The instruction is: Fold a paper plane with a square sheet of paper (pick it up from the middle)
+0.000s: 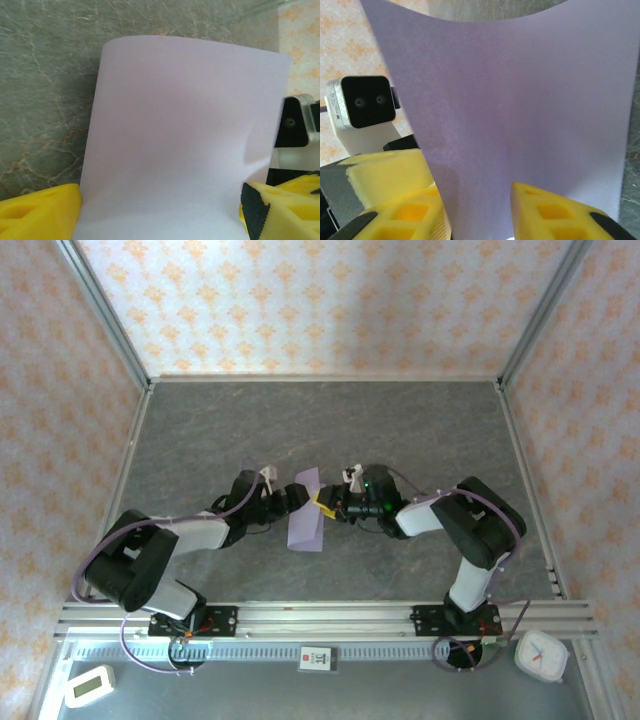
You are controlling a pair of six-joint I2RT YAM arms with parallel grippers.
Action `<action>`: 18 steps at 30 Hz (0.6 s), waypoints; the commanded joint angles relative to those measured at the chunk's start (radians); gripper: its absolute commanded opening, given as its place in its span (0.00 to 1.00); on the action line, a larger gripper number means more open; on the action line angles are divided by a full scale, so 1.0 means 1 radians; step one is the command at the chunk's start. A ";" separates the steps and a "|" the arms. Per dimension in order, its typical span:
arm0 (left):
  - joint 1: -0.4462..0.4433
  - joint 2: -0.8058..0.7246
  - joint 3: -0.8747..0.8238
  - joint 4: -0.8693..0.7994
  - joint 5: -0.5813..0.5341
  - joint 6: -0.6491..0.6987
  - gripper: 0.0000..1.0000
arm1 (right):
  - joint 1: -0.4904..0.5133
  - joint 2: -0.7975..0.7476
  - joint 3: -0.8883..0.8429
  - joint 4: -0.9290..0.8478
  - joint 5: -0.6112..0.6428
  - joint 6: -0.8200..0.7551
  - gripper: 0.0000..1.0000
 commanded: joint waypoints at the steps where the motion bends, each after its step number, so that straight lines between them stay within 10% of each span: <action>1: -0.005 0.005 -0.018 0.082 0.016 -0.038 0.85 | 0.010 0.025 0.026 0.033 0.000 0.005 0.42; 18: -0.007 -0.007 -0.052 0.152 0.007 -0.101 0.85 | 0.042 0.054 0.086 -0.123 0.033 -0.058 0.27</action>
